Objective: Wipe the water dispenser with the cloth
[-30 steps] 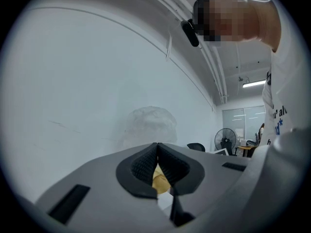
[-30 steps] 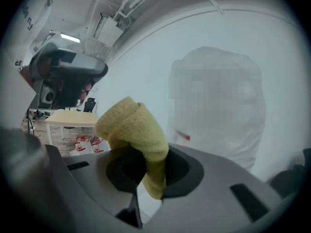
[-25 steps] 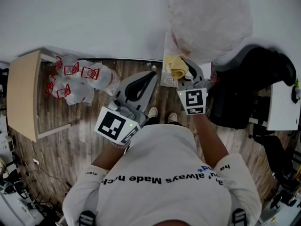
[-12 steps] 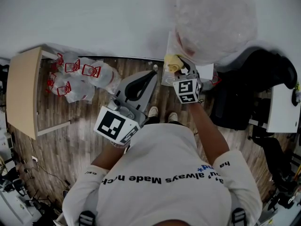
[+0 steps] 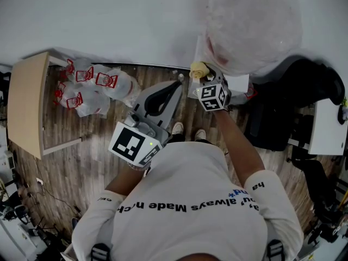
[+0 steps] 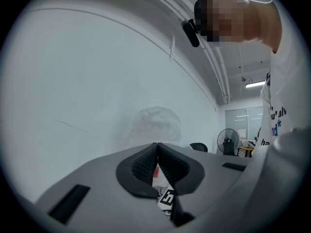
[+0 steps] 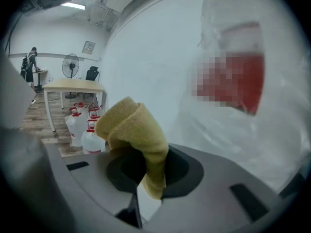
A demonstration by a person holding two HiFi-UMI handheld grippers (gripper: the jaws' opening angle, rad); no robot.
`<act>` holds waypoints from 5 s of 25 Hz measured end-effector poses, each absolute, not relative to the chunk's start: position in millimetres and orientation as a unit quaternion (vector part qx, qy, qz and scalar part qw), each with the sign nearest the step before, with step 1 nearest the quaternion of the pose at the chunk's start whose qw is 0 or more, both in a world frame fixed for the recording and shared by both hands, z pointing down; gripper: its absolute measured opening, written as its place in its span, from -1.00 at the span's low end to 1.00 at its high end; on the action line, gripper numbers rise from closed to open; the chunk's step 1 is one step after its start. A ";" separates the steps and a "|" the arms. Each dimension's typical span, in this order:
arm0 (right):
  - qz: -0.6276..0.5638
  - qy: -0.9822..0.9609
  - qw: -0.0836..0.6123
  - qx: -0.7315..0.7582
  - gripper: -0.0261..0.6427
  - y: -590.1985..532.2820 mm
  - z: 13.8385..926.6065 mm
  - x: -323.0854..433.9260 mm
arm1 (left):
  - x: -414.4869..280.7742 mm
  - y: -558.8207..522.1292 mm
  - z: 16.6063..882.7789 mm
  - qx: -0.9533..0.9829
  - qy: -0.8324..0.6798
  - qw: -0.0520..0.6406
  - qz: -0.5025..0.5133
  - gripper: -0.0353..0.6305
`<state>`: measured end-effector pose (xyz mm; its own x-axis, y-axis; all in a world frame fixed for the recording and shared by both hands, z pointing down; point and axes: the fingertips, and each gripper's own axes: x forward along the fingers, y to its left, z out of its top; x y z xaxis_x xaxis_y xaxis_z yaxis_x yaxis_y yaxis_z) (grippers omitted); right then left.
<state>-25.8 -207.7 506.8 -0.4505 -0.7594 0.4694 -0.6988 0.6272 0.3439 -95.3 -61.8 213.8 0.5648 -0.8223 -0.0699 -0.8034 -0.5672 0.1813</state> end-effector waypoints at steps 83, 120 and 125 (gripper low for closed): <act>0.053 -0.832 0.362 0.417 -0.73 -180.8 618.8 -6.0 | -76.9 -59.3 211.5 0.880 -0.465 0.063 -0.070 -0.84; 0.104 -0.799 0.343 0.483 -0.74 -218.0 615.3 58.1 | -65.4 -66.6 211.5 0.889 -0.448 0.064 -0.065 -0.83; 0.109 -0.798 0.342 0.484 -0.74 -213.6 615.8 58.3 | -63.6 -66.0 212.7 0.891 -0.444 0.065 -0.066 -0.83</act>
<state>58.3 -213.6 615.8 -0.2982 -0.6979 0.6511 -0.8473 0.5076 0.1561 -63.6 -66.0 212.7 0.5962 -0.8006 -0.0601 -0.7835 -0.5965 0.1741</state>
